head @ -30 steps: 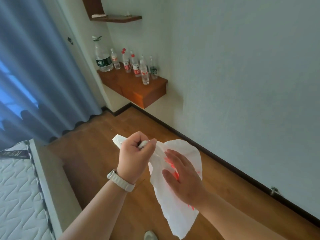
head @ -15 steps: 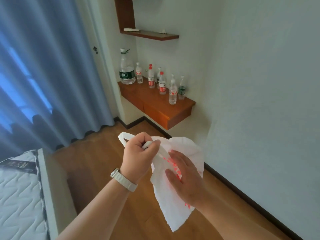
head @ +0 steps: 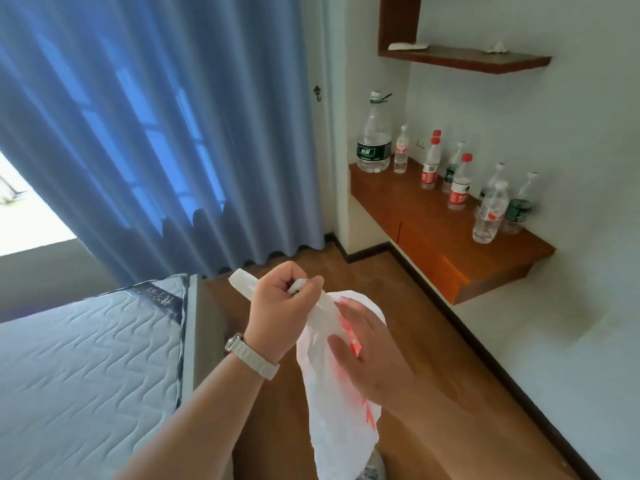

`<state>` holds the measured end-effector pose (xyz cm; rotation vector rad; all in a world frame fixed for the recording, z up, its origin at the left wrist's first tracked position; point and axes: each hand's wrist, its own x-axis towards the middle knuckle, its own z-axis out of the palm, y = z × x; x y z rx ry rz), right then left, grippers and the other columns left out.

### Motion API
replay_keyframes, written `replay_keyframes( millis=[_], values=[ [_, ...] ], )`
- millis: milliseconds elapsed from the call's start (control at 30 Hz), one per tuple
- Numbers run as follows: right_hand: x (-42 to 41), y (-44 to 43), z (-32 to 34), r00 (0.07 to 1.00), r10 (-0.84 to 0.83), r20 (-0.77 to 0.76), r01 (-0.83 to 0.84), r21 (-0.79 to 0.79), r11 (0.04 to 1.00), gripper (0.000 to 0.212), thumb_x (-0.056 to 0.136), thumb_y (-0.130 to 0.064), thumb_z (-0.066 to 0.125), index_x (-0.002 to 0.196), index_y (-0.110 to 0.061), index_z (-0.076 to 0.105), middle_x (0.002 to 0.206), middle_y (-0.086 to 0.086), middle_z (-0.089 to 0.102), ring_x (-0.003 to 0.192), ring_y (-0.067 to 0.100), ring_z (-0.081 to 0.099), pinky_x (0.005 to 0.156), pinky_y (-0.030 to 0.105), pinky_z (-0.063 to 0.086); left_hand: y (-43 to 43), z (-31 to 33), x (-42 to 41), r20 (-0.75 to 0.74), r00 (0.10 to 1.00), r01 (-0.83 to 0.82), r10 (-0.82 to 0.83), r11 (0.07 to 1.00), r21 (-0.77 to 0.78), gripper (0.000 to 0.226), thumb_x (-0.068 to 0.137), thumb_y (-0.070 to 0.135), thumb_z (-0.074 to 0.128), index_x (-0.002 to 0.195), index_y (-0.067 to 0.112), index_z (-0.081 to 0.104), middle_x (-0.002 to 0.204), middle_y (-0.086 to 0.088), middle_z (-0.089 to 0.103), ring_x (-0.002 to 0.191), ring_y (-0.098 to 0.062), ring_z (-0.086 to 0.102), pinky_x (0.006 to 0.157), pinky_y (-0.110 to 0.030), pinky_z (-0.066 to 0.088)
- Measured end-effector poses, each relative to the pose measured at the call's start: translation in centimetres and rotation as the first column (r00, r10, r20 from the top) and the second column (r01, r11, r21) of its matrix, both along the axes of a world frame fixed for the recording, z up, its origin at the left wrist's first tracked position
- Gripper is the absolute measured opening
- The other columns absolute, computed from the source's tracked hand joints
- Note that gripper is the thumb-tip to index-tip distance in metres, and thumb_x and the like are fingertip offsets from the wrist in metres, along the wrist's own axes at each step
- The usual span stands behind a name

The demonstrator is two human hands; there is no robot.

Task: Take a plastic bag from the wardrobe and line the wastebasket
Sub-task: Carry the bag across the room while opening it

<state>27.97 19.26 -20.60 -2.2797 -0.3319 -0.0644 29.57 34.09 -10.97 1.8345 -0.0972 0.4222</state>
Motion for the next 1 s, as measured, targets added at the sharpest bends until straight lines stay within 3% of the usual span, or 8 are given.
replay_keyframes(
  millis=[67, 167, 367, 467, 567, 667, 767, 1000],
  values=[
    [4.3, 1.3, -0.1, 0.998, 0.055, 0.001, -0.055, 0.030, 0.998, 0.052, 0.088, -0.080, 0.029, 0.135, -0.061, 0.019, 0.144, -0.029, 0.038, 0.131, 0.003, 0.043, 0.115, 0.042, 0.038, 1.1, 0.2, 3.6, 0.004, 0.999, -0.048, 0.048, 0.999, 0.009, 0.032, 0.084, 0.004, 0.067, 0.059, 0.004, 0.047, 0.050, 0.012, 0.043, 0.049, -0.004, 0.041, 0.050, -0.014, 0.040],
    [10.3, 3.0, 0.4, 0.990, 0.142, 0.007, -0.142, 0.047, 0.989, 0.054, 0.090, -0.079, 0.027, 0.138, -0.056, 0.022, 0.145, -0.029, 0.039, 0.132, 0.005, 0.043, 0.113, 0.042, 0.040, 2.4, 1.0, 8.7, -0.003, 0.994, -0.109, 0.109, 0.994, 0.015, 0.045, 0.083, -0.001, 0.066, 0.052, 0.019, 0.041, 0.046, 0.014, 0.041, 0.046, -0.003, 0.038, 0.048, -0.011, 0.035],
    [21.0, 5.9, 1.4, 0.958, 0.288, 0.015, -0.288, 0.038, 0.957, 0.049, 0.098, -0.062, 0.039, 0.143, -0.045, 0.030, 0.149, -0.026, 0.036, 0.137, -0.001, 0.034, 0.119, 0.032, 0.027, 5.8, 2.7, 17.2, 0.054, 0.968, -0.248, 0.244, 0.967, 0.064, 0.052, 0.082, -0.001, 0.067, 0.049, 0.025, 0.037, 0.047, 0.012, 0.036, 0.048, -0.005, 0.034, 0.048, -0.014, 0.033],
    [24.6, 7.7, 1.7, 0.945, 0.325, 0.032, -0.327, 0.060, 0.943, 0.046, 0.098, -0.058, 0.043, 0.141, -0.046, 0.033, 0.141, -0.040, 0.028, 0.129, -0.019, 0.026, 0.113, 0.013, 0.017, 7.9, 3.1, 19.9, 0.062, 0.953, -0.301, 0.298, 0.951, 0.064, 0.047, 0.082, -0.002, 0.067, 0.052, 0.016, 0.037, 0.048, 0.012, 0.035, 0.049, -0.006, 0.033, 0.048, -0.015, 0.033],
    [27.9, 9.6, 1.7, 0.925, 0.379, 0.017, -0.379, 0.050, 0.924, 0.048, 0.095, -0.061, 0.040, 0.140, -0.049, 0.030, 0.140, -0.042, 0.025, 0.122, -0.026, 0.022, 0.104, 0.004, 0.008, 10.0, 2.7, 23.1, 0.060, 0.946, -0.321, 0.317, 0.945, 0.064, 0.055, 0.083, -0.001, 0.067, 0.048, 0.029, 0.039, 0.046, 0.012, 0.038, 0.047, -0.005, 0.036, 0.047, -0.012, 0.033],
    [31.6, 11.9, 1.5, 0.928, 0.372, -0.021, -0.371, 0.041, 0.928, 0.054, 0.092, -0.068, 0.035, 0.142, -0.050, 0.027, 0.149, -0.030, 0.031, 0.125, -0.019, 0.026, 0.110, 0.013, 0.011, 12.2, 1.9, 26.6, 0.057, 0.943, -0.332, 0.329, 0.942, 0.048, 0.050, 0.083, 0.001, 0.069, 0.051, 0.025, 0.039, 0.045, 0.012, 0.039, 0.047, -0.005, 0.037, 0.047, -0.012, 0.034],
    [35.5, 14.3, 0.8, 0.937, 0.346, -0.042, -0.346, 0.015, 0.938, 0.061, 0.087, -0.077, 0.027, 0.142, -0.051, 0.023, 0.150, -0.028, 0.031, 0.130, -0.010, 0.029, 0.114, 0.025, 0.020, 14.8, 0.7, 30.9, 0.039, 0.949, -0.314, 0.314, 0.949, 0.009, 0.042, 0.081, 0.008, 0.070, 0.054, 0.014, 0.038, 0.048, 0.011, 0.035, 0.048, -0.005, 0.034, 0.048, -0.017, 0.033],
    [46.0, 20.9, 1.2, 0.964, 0.256, -0.073, -0.261, -0.064, 0.963, 0.067, 0.083, -0.081, 0.022, 0.142, -0.050, 0.027, 0.150, -0.026, 0.033, 0.129, -0.008, 0.030, 0.116, 0.028, 0.024, 22.2, -0.9, 42.7, 0.016, 0.967, -0.250, 0.253, 0.963, -0.102, 0.046, 0.083, 0.000, 0.068, 0.054, 0.017, 0.037, 0.047, 0.014, 0.035, 0.047, -0.004, 0.035, 0.048, -0.015, 0.034]
  ],
)
